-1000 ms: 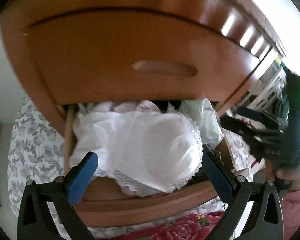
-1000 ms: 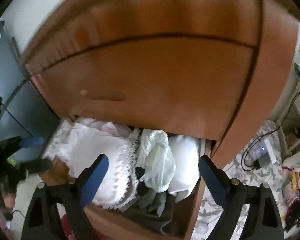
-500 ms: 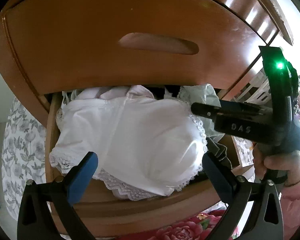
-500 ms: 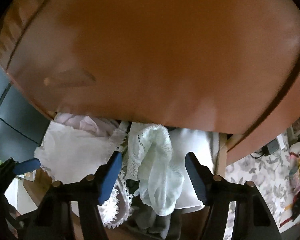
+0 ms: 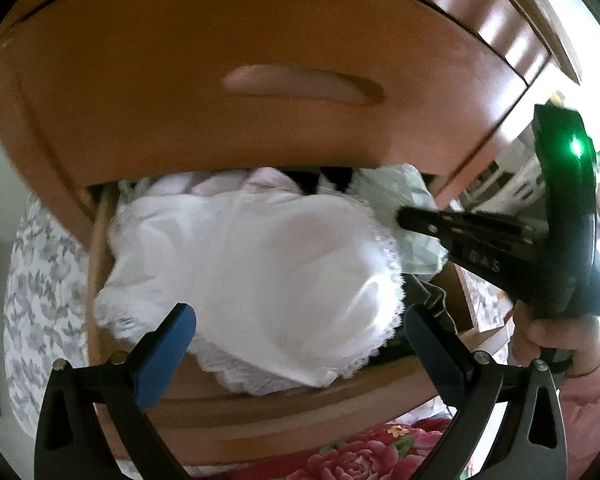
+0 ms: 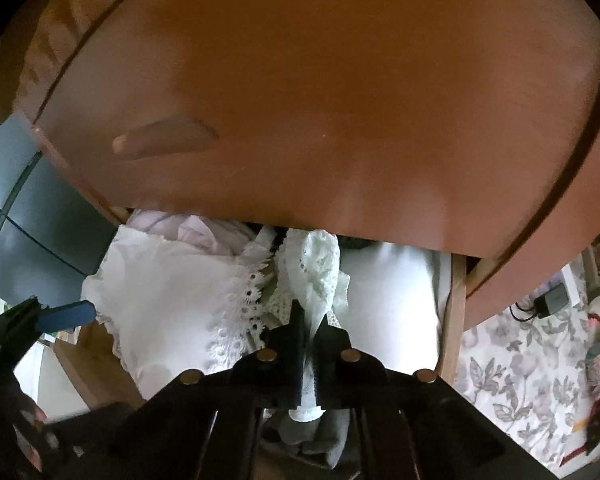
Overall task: Take underwear out of drawer
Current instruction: 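Grasp the white bra with the left gripper while the right gripper holds the green underwear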
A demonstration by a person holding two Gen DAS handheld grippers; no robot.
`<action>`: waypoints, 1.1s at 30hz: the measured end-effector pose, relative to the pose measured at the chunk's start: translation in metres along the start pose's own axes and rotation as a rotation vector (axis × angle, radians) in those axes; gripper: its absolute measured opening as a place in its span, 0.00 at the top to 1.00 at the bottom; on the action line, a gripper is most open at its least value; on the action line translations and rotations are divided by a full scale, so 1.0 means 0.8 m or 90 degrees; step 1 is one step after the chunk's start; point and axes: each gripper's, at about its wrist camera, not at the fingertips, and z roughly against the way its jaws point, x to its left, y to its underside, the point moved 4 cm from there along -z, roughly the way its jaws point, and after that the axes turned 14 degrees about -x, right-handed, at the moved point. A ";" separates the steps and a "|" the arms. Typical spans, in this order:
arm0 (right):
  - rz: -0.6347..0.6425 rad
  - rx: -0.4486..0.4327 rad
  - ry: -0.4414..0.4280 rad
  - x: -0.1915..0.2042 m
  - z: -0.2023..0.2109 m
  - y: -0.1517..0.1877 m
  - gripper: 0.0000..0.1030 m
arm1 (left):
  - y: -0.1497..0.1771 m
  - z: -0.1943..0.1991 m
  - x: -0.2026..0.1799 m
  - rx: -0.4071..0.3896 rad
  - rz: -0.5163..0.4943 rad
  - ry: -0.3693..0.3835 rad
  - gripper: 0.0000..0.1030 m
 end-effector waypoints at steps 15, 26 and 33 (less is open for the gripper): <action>-0.004 0.006 -0.004 0.003 0.006 0.002 0.97 | 0.025 -0.013 0.042 0.091 0.173 0.108 0.00; -0.015 0.013 -0.001 -0.002 0.003 0.004 0.97 | 0.042 -0.060 0.032 0.168 0.231 0.138 0.00; -0.017 0.014 -0.004 -0.003 0.003 0.004 0.97 | 0.036 -0.050 0.014 0.115 0.231 0.198 0.10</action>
